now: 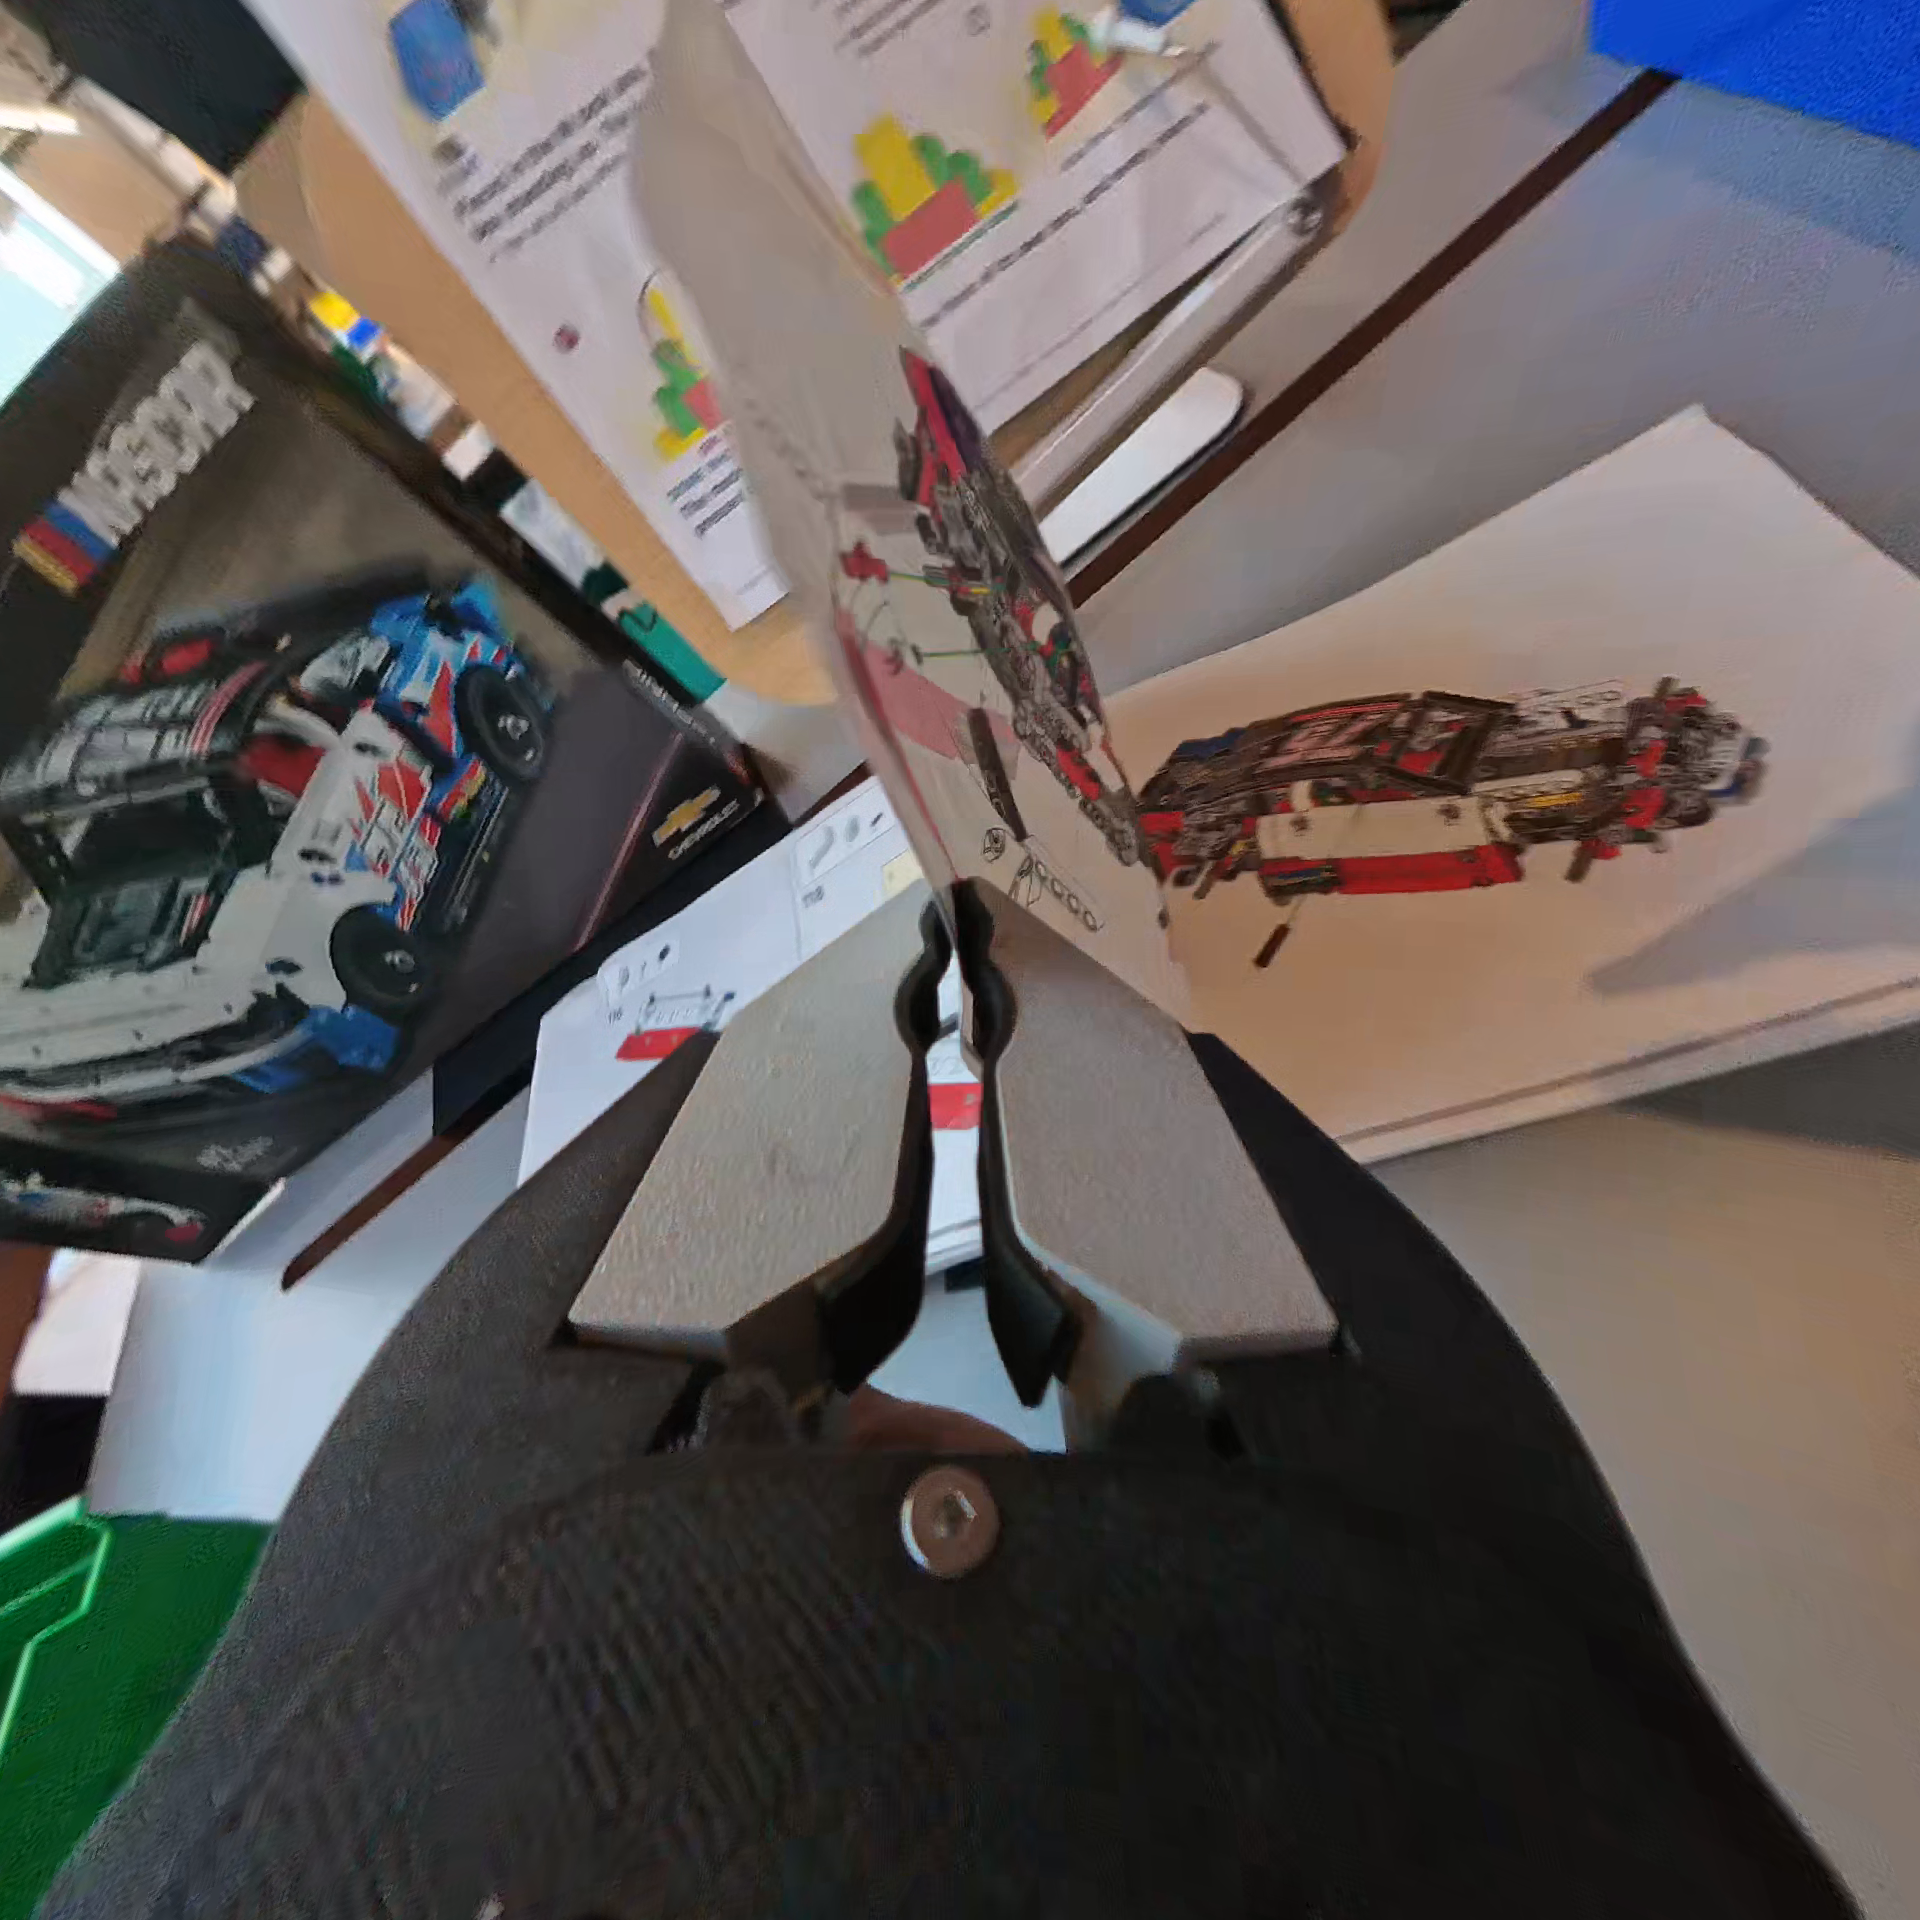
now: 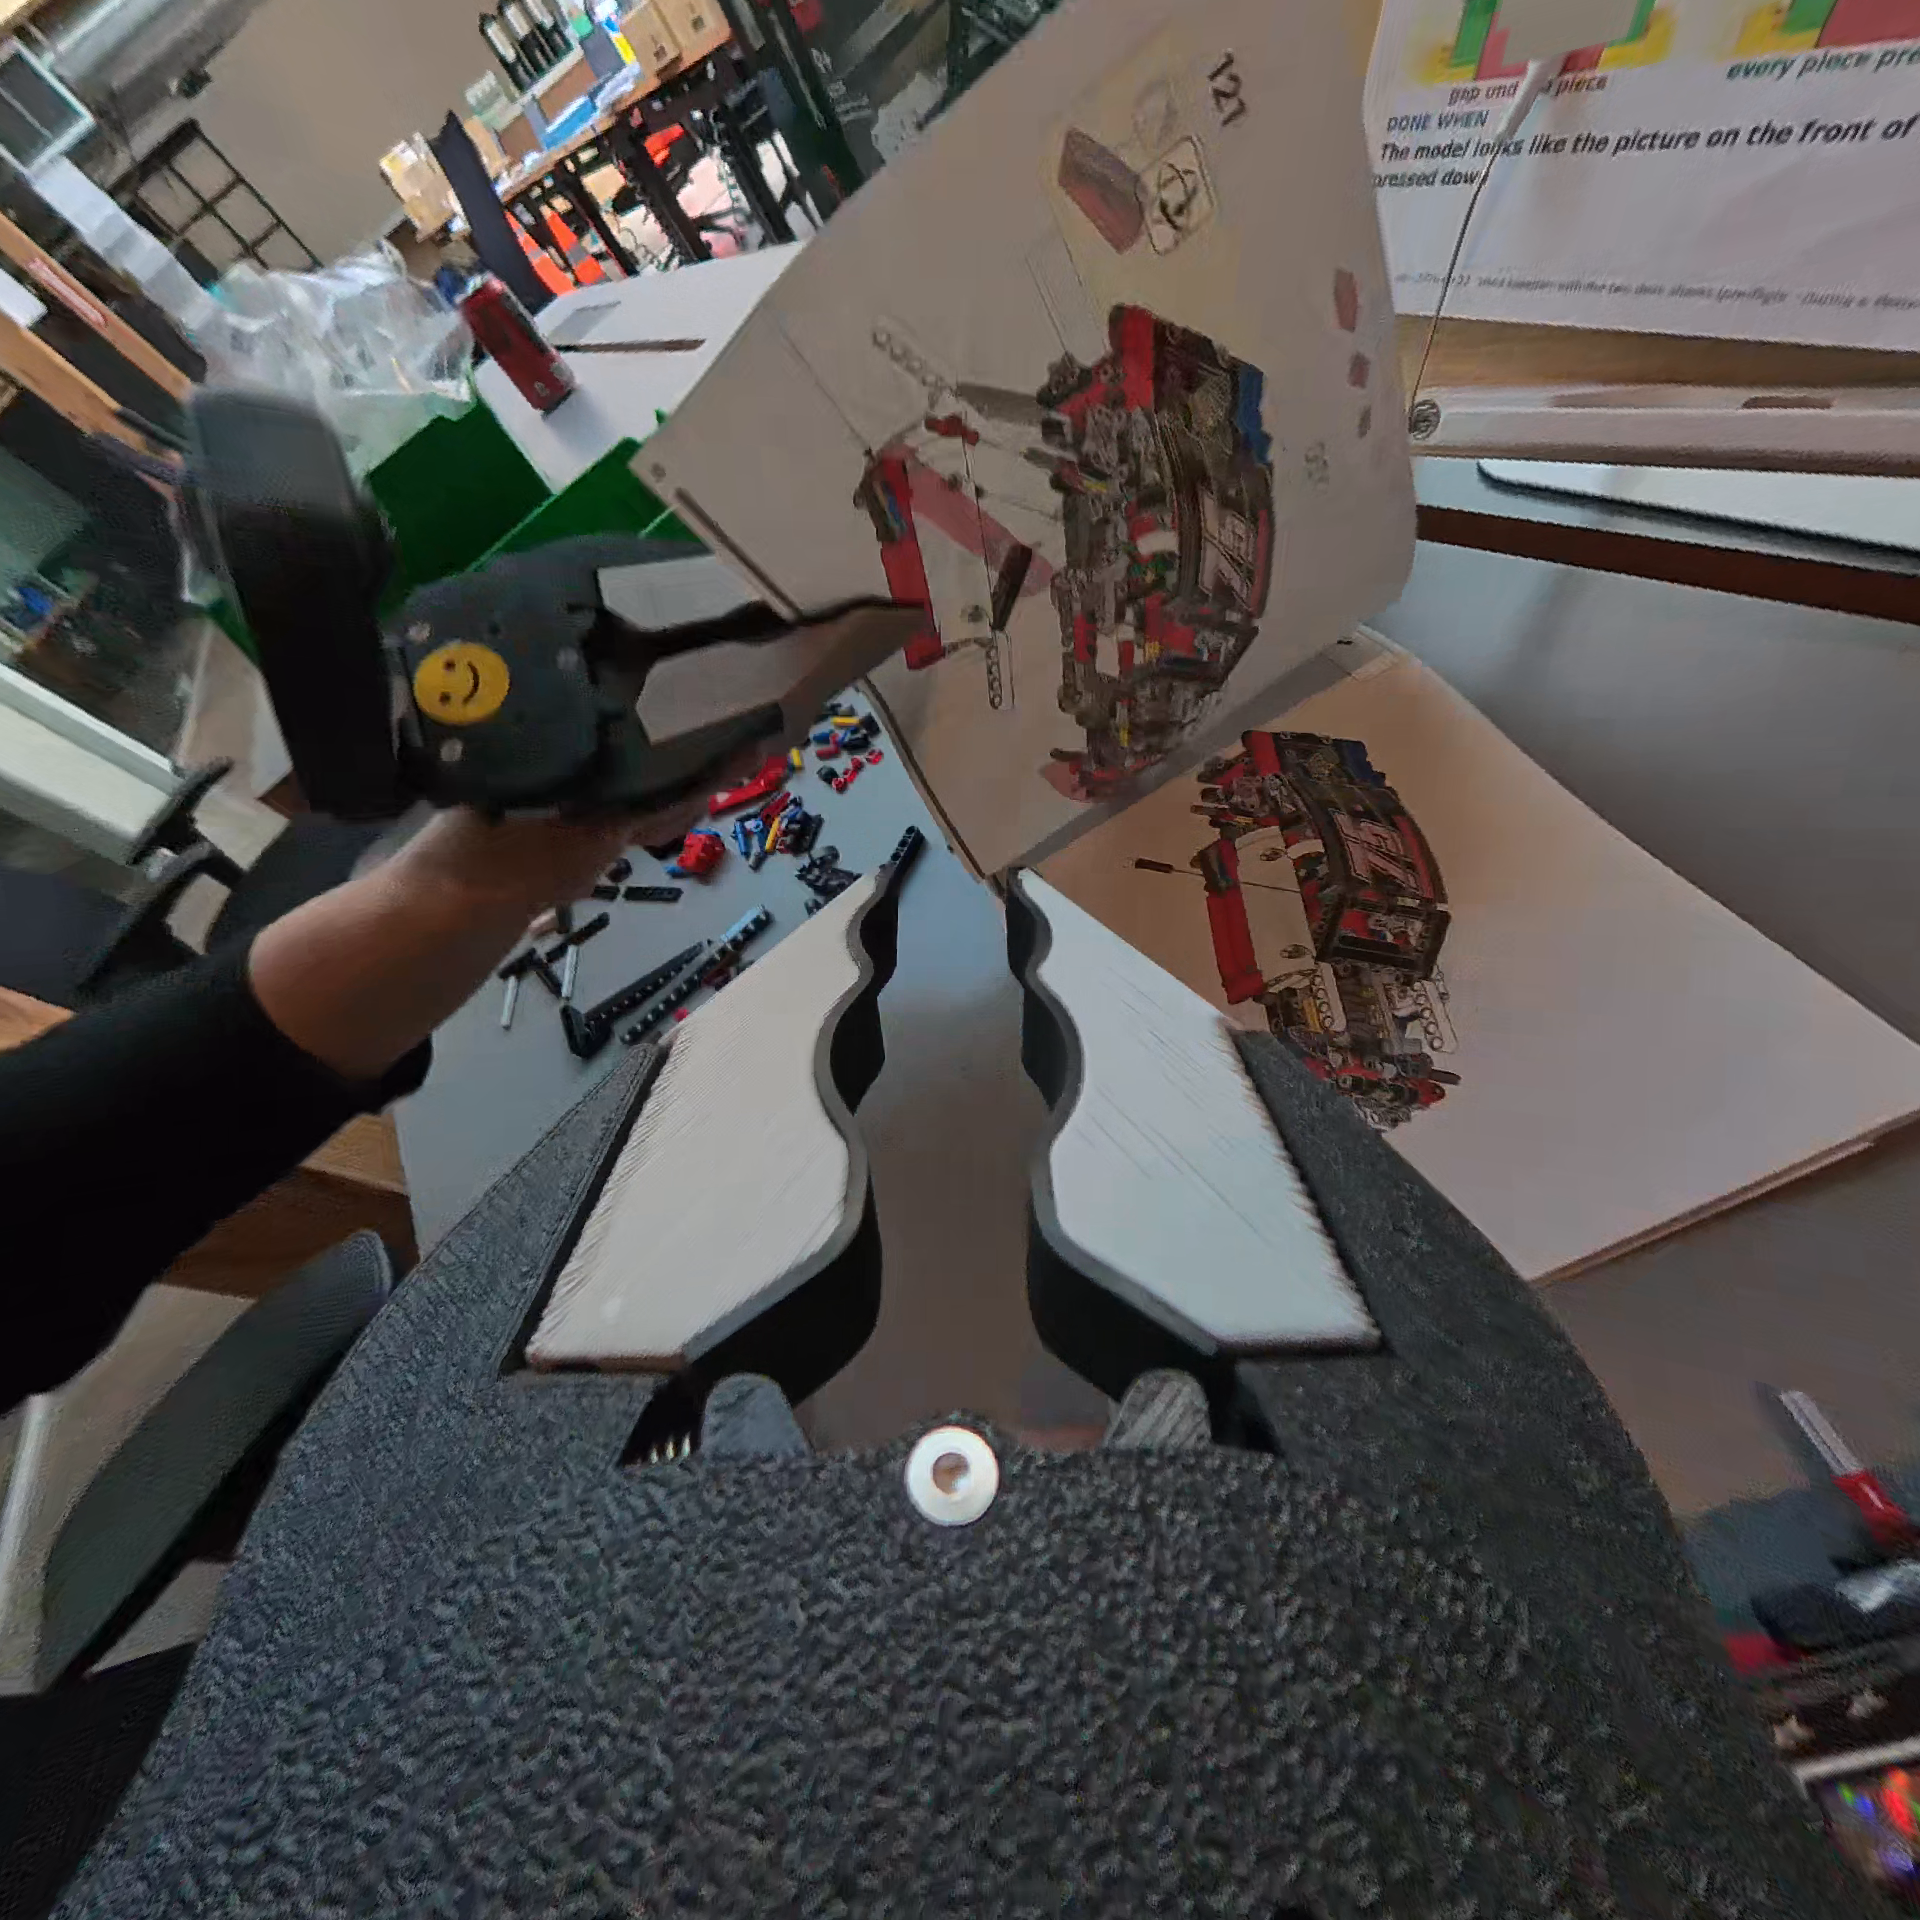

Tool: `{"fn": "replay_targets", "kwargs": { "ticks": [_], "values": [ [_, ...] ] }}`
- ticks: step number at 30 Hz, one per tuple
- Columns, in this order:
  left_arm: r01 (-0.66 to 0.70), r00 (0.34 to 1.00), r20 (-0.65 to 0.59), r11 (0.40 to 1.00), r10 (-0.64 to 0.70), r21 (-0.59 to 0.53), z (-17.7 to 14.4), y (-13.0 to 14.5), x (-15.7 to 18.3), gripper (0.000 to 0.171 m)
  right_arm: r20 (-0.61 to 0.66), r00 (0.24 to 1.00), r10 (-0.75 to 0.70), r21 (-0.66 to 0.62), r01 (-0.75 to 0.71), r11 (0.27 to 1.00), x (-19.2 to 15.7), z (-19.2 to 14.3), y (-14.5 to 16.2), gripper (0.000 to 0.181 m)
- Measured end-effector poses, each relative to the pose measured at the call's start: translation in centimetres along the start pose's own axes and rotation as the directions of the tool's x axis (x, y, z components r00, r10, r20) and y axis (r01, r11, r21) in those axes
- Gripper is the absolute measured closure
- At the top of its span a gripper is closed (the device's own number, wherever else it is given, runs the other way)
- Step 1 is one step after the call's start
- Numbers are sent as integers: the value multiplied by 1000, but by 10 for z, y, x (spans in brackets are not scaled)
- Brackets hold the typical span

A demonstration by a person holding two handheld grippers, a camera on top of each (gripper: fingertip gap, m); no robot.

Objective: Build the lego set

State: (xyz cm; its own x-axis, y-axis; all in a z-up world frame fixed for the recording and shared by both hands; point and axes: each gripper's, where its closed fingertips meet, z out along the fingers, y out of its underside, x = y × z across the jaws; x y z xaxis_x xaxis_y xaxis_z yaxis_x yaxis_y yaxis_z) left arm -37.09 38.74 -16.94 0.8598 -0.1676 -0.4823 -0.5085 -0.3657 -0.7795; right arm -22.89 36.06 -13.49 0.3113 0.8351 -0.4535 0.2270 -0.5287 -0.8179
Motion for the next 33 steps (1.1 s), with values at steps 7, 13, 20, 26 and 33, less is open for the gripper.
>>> {"fn": "replay_targets", "kwargs": {
  "ticks": [7, 13, 20, 26, 33],
  "values": [
    [361, 919, -79, 905, -387, -226, 23, 85, -59, 171, -68, 976, -205, -71, 200, 977, -18, -25, 49, 161],
    [487, 855, -15, 812, -519, -322, 22, 145, -95, 161, -139, 935, -327, -254, 285, 924, -2, -11, 83, 157],
    [561, 817, 82, 754, -571, -343, 5, 168, -104, 140, -147, 892, -428, -448, 326, 832, 26, 60, 95, 156],
    [650, 759, 183, 709, -625, -272, -26, 169, -135, 123, -140, 817, -559, -648, 351, 676, 60, 81, 123, 181],
    [565, 823, 73, 797, -564, -216, -59, 142, -116, 123, -164, 772, -614, -700, 348, 624, 89, 65, 120, 181]
  ]
}}
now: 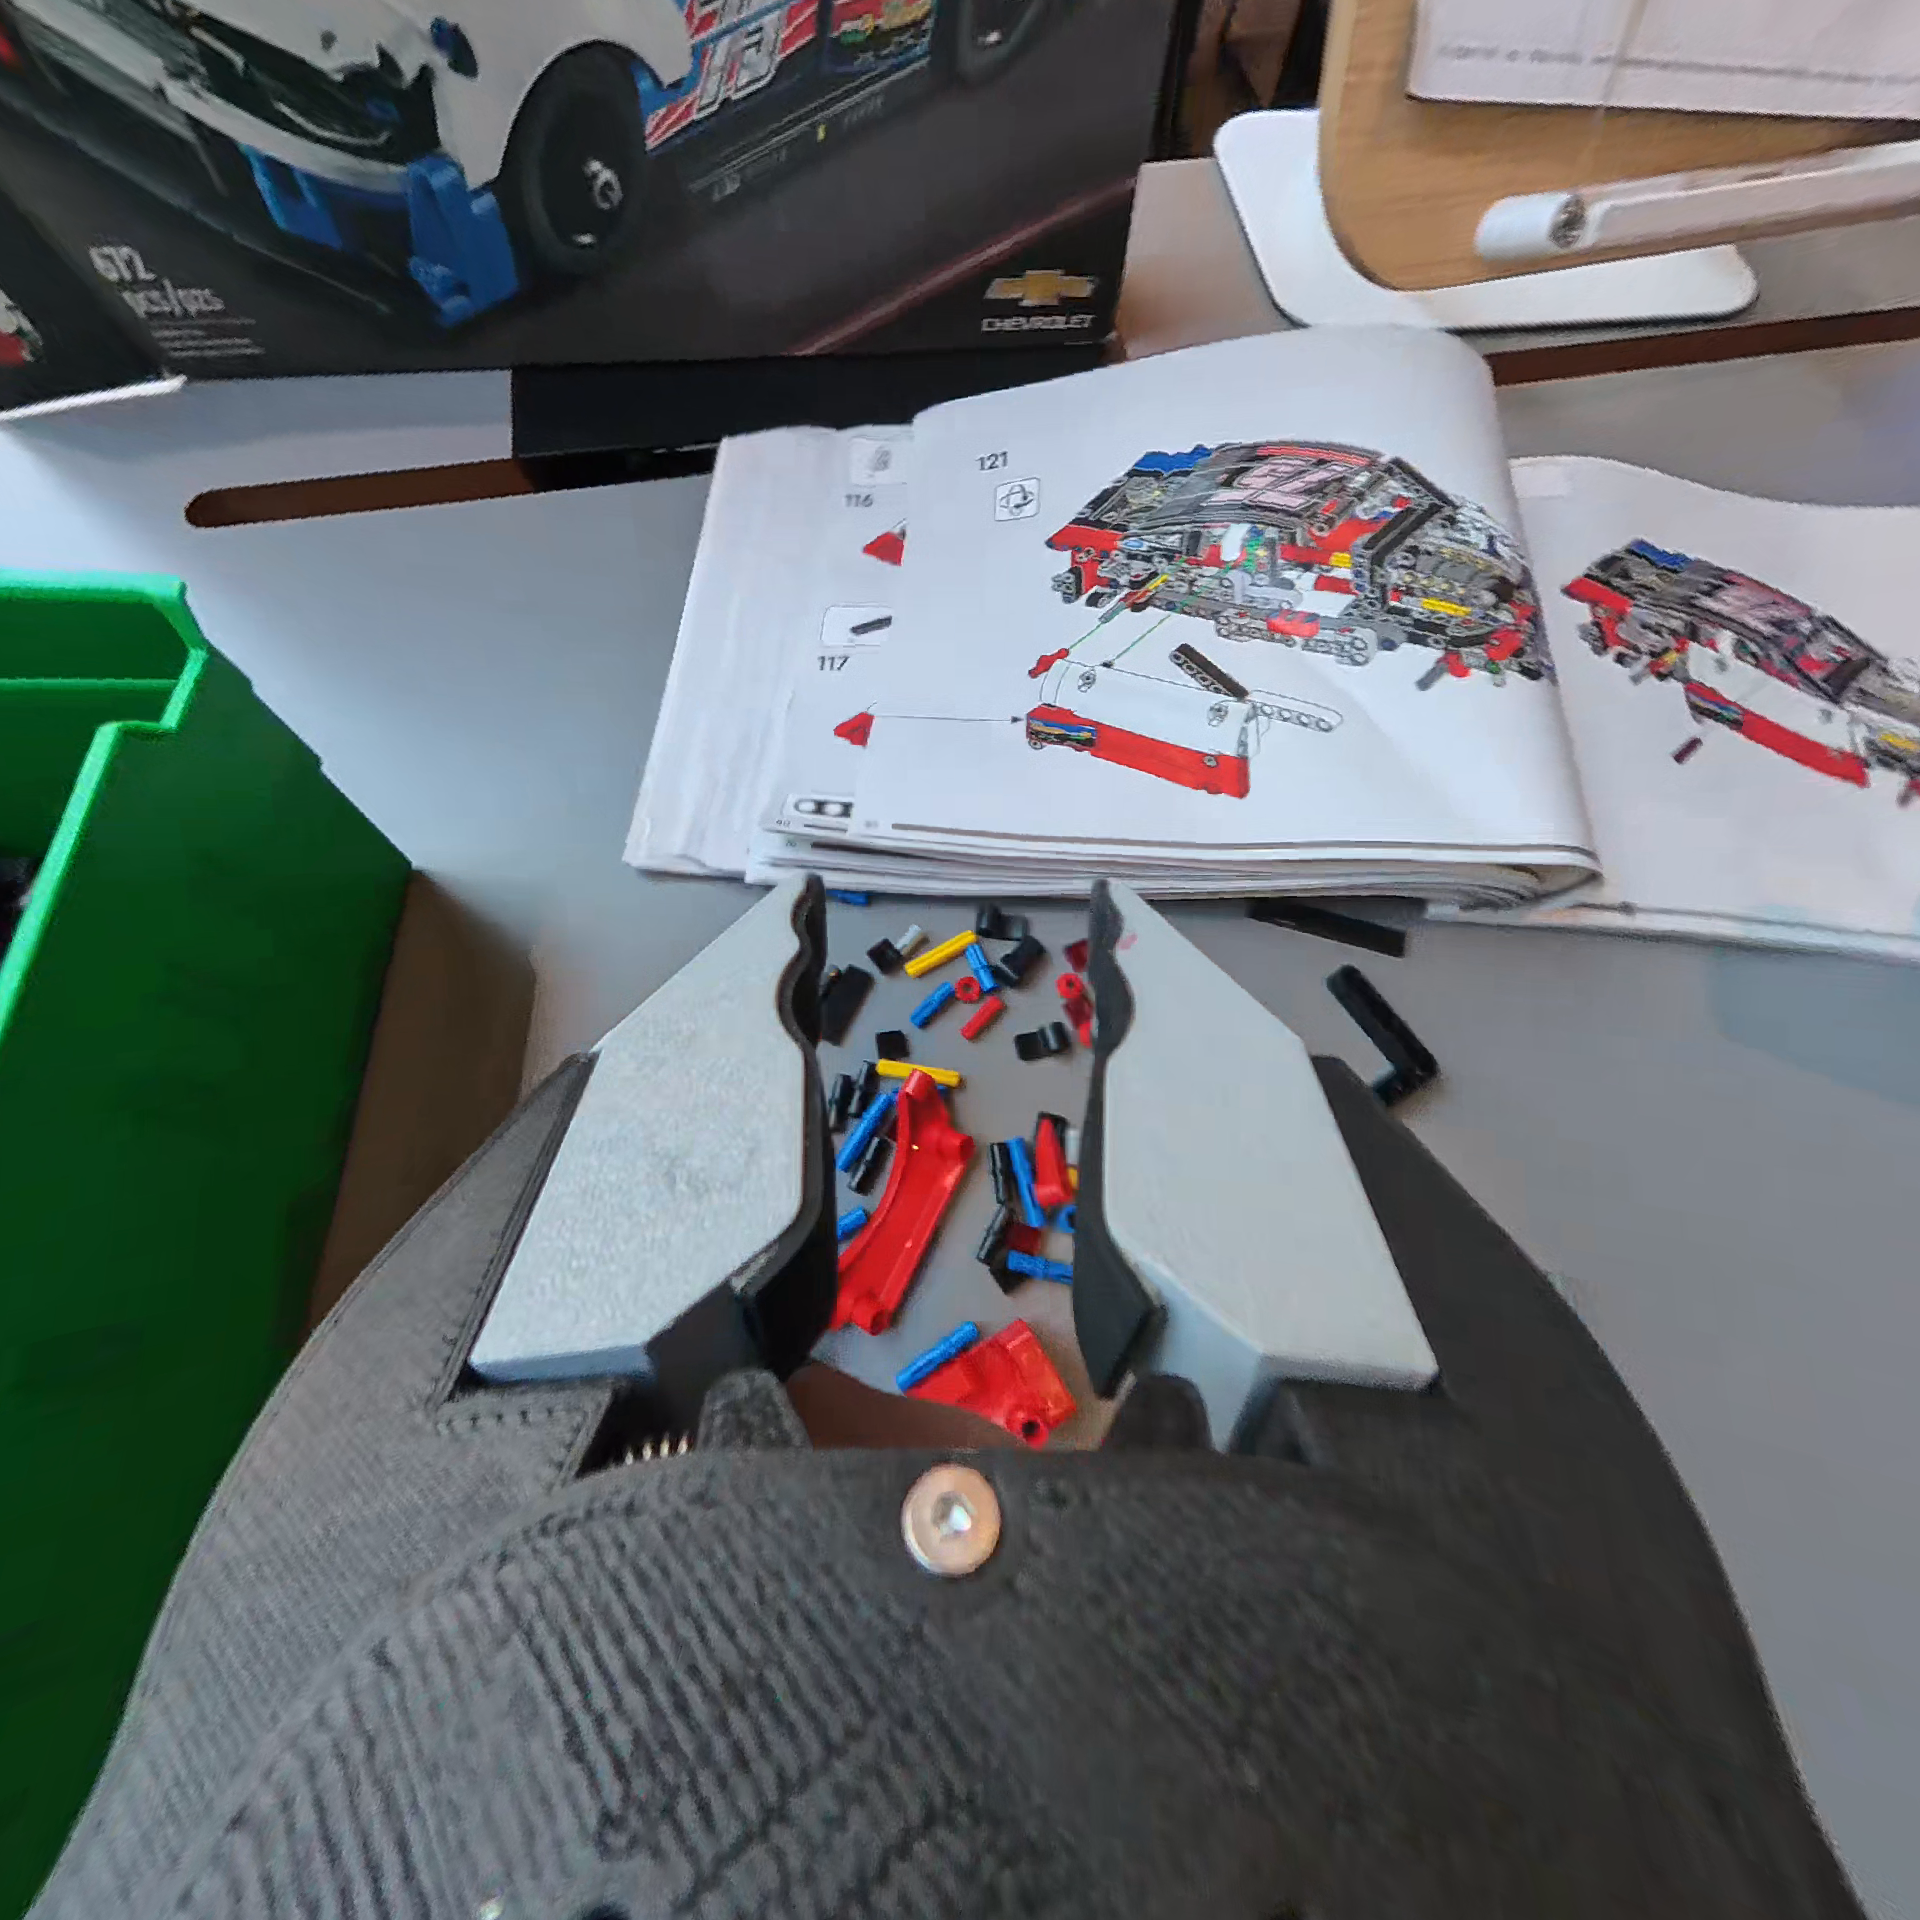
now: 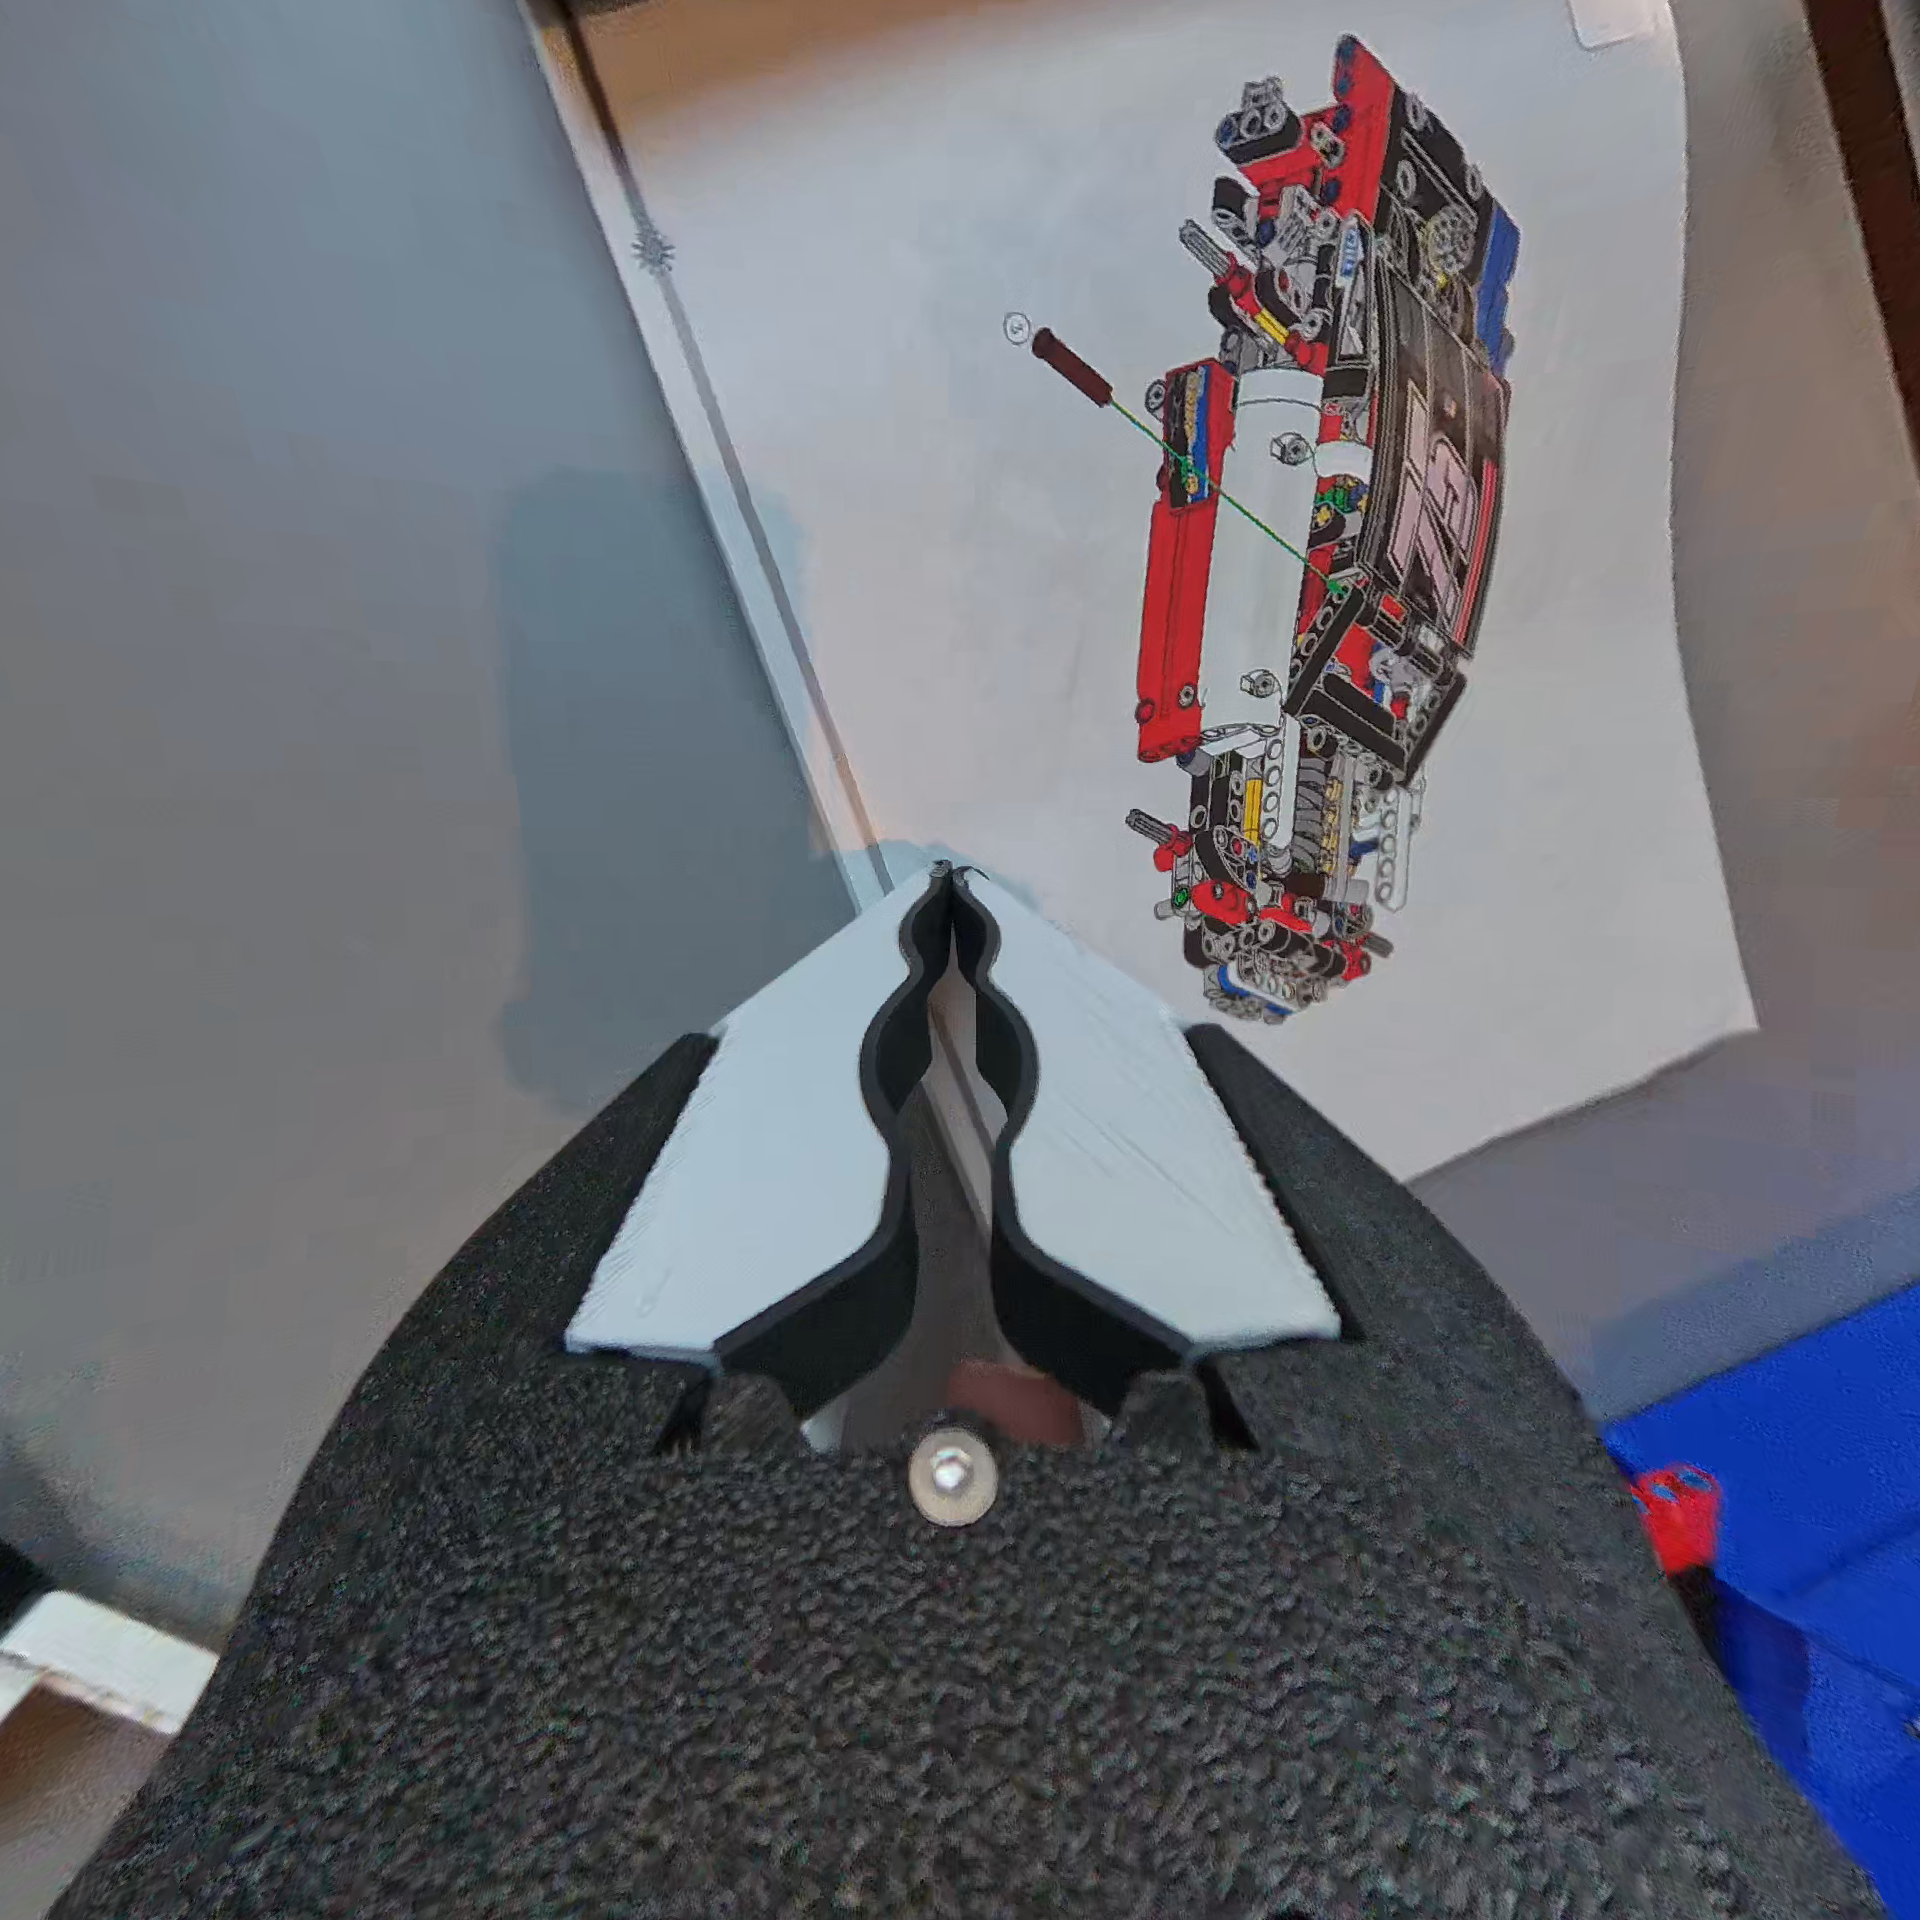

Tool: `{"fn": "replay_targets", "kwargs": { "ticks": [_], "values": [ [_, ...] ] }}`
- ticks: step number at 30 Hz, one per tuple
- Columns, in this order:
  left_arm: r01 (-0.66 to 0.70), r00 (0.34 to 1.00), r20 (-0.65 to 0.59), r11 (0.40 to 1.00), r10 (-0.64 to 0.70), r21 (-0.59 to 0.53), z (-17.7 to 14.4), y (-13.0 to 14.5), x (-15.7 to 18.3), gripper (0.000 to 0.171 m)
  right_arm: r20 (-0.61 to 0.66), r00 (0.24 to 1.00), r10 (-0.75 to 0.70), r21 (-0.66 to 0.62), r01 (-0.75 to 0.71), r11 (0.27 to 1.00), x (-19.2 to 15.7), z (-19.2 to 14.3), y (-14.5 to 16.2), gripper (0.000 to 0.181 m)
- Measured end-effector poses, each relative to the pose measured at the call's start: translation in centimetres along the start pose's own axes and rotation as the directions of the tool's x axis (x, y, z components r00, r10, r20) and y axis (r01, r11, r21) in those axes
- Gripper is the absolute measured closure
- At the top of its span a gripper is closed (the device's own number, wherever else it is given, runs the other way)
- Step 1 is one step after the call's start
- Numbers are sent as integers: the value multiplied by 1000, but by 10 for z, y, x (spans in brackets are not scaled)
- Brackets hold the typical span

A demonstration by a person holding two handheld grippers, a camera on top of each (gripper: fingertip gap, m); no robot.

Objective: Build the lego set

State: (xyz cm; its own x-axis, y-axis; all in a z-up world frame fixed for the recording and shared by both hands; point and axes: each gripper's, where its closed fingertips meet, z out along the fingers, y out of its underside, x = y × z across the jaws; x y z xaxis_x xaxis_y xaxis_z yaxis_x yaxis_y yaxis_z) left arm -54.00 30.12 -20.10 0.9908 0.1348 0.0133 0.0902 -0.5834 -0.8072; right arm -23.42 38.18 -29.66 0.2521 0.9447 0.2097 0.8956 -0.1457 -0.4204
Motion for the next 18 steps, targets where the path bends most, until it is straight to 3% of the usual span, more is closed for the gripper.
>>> {"fn": "replay_targets", "kwargs": {
  "ticks": [3, 5, 10, 14, 18],
  "values": [
    [-34, 998, -46, 999, 36, 35, -11, 1, 21, 124, -89, 996, -6, -70, 0, 998, 23, -2, 13, 181],
    [-60, 996, -68, 997, 64, 56, -14, 2, 33, 124, -94, 995, 20, -51, -24, 998, 25, -4, 7, 181],
    [-95, 994, -41, 994, 97, 63, -5, 12, 41, 125, -76, 993, 85, 84, -79, 993, 25, -6, -44, 181],
    [-19, 998, -49, 993, 25, 115, -5, 19, 36, 126, -51, 992, 117, 104, -112, 988, 28, 14, -85, 181],
    [-39, 999, 11, 990, 38, 135, -8, 29, 18, 126, -52, 985, 163, 115, -156, 981, 40, 36, -118, 181]
  ]
}}
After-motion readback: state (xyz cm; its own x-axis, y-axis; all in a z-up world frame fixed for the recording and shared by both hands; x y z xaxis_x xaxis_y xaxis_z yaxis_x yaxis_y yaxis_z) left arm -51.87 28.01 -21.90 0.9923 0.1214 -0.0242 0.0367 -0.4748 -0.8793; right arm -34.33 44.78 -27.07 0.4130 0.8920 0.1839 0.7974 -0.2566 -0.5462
